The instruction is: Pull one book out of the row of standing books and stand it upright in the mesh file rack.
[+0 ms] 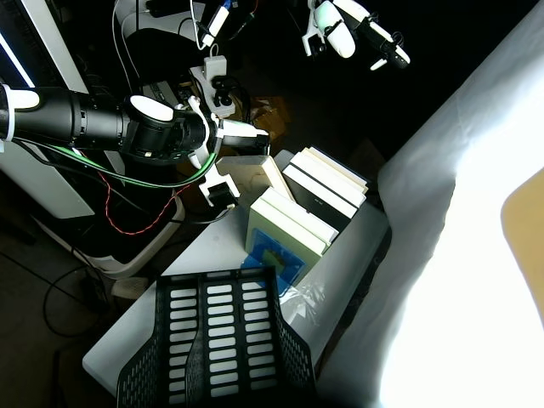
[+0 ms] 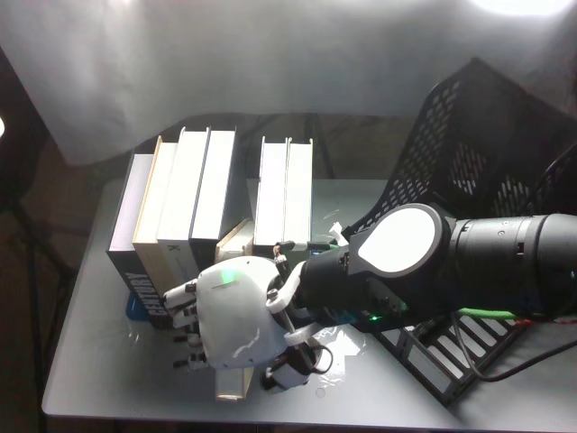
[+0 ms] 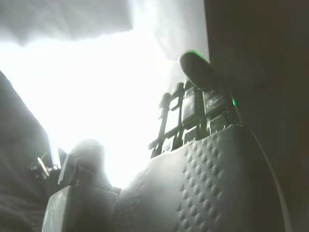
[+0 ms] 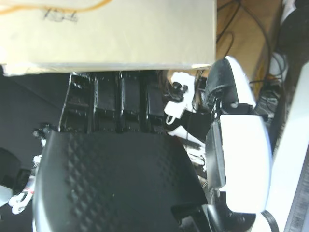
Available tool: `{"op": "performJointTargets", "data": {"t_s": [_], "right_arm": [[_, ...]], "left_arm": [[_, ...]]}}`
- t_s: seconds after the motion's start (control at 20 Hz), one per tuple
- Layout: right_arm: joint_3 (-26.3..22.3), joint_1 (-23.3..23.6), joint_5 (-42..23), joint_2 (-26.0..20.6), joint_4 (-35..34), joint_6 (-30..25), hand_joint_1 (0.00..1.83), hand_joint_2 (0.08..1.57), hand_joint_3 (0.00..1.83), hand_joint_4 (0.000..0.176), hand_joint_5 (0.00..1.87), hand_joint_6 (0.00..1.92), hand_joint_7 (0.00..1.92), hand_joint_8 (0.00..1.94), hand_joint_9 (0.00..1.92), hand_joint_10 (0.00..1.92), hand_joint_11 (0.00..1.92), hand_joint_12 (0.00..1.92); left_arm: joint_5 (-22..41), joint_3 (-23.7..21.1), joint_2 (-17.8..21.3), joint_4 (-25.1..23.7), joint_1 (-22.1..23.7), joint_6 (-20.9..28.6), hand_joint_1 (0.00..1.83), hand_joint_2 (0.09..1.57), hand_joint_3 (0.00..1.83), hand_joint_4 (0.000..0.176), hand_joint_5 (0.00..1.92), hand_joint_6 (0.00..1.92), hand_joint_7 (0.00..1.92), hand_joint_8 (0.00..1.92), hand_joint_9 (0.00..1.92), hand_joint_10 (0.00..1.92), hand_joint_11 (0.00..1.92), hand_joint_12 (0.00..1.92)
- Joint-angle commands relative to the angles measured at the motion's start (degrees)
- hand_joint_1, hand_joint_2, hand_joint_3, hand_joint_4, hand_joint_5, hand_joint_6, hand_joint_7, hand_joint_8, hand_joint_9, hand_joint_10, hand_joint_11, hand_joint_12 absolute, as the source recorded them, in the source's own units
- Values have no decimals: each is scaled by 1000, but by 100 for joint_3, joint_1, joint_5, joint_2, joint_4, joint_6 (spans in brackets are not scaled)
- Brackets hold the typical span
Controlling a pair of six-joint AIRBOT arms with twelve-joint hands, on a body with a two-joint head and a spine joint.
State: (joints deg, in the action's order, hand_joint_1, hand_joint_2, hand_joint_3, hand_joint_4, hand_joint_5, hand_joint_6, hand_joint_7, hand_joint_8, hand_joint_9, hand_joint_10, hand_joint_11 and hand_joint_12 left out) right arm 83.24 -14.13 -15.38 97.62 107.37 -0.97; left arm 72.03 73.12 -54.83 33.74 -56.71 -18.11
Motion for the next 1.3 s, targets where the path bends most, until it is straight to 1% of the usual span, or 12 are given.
{"op": "performJointTargets", "data": {"t_s": [0.0, 0.1, 0.2, 0.3, 0.35, 0.45, 0.55, 0.65, 0.8, 1.0, 1.1, 1.25], "right_arm": [[9, -4, -6, -20, -66, -10, 811, 1120, 0, 0, 548, 268, 706, 54, 366, 820, 0, 1807], [8, -6, -7, -20, -32, -14, 529, 1261, 27, 0, 281, 666, 629, 14, 180, 938, 0, 1729], [23, -6, -6, -20, -18, -20, 587, 1275, 27, 0, 317, 658, 640, 14, 241, 880, 0, 1727], [55, -6, -6, -20, 12, -35, 292, 1373, 68, 0, 244, 597, 523, 7, 154, 812, 0, 1653], [74, -5, -6, -20, 74, -98, 648, 1120, 0, 0, 48, 410, 224, 1, 111, 782, 0, 1539], [104, -3, -6, -21, 100, -114, 948, 892, 0, 0, 167, 287, 262, 14, 52, 488, 0, 1112], [130, -3, -6, -21, 100, -124, 926, 848, 0, 0, 117, 174, 190, 0, 3, 382, 0, 787], [138, 3, -6, -21, 110, -125, 974, 843, 0, 0, 125, 155, 200, 3, 13, 385, 0, 778], [163, 23, -6, -22, 110, -126, 963, 934, 0, 0, 37, 94, 84, 8, 14, 48, 0, 60], [184, 92, 16, -22, 109, -126, 975, 988, 22, 0, 21, 17, 21, 6, 0, 0, 0, 0], [188, 118, 49, -23, 97, -126, 964, 993, 23, 0, 33, 22, 37, 12, 14, 6, 0, 0], [195, 127, 66, -22, 87, -126, 938, 1008, 27, 0, 4, 2, 11, 1, 0, 0, 0, 0]], "left_arm": [[746, 18, 89, 109, 17, 27, 34, 1402, 0, 0, 21, 0, 0, 0, 0, 0, 0, 1651], [755, 14, 90, 109, 13, 27, 27, 1407, 0, 0, 10, 5, 0, 0, 0, 0, 0, 1838], [753, 14, 90, 109, 15, 27, 45, 1405, 0, 0, 10, 4, 0, 0, 0, 0, 0, 1789], [744, 15, 90, 108, 15, 27, 54, 1408, 0, 0, 11, 2, 0, 0, 0, 0, 0, 1641], [741, 16, 90, 104, 15, 27, 61, 1410, 0, 0, 11, 1, 0, 0, 0, 0, 0, 1587], [747, 18, 88, 105, 15, 27, 71, 1400, 0, 4, 6, 2, 0, 0, 0, 0, 0, 1744], [748, 20, 82, 107, 14, 27, 59, 1397, 0, 0, 4, 1, 0, 0, 0, 0, 0, 1695], [748, 27, 71, 113, 14, 27, 28, 1378, 0, 15, 2, 0, 0, 0, 0, 0, 0, 1888], [751, 34, 61, 121, 14, 27, 2, 1384, 3, 10, 0, 0, 0, 0, 0, 0, 0, 1919], [765, 31, 58, 123, 7, 27, 35, 1381, 1, 14, 0, 0, 0, 0, 0, 0, 0, 1778], [766, 29, 59, 124, 7, 27, 36, 1379, 0, 16, 0, 0, 0, 0, 0, 0, 0, 1914], [771, 30, 61, 123, 14, 27, 68, 1398, 1, 0, 18, 3, 0, 0, 0, 0, 0, 1462]]}}
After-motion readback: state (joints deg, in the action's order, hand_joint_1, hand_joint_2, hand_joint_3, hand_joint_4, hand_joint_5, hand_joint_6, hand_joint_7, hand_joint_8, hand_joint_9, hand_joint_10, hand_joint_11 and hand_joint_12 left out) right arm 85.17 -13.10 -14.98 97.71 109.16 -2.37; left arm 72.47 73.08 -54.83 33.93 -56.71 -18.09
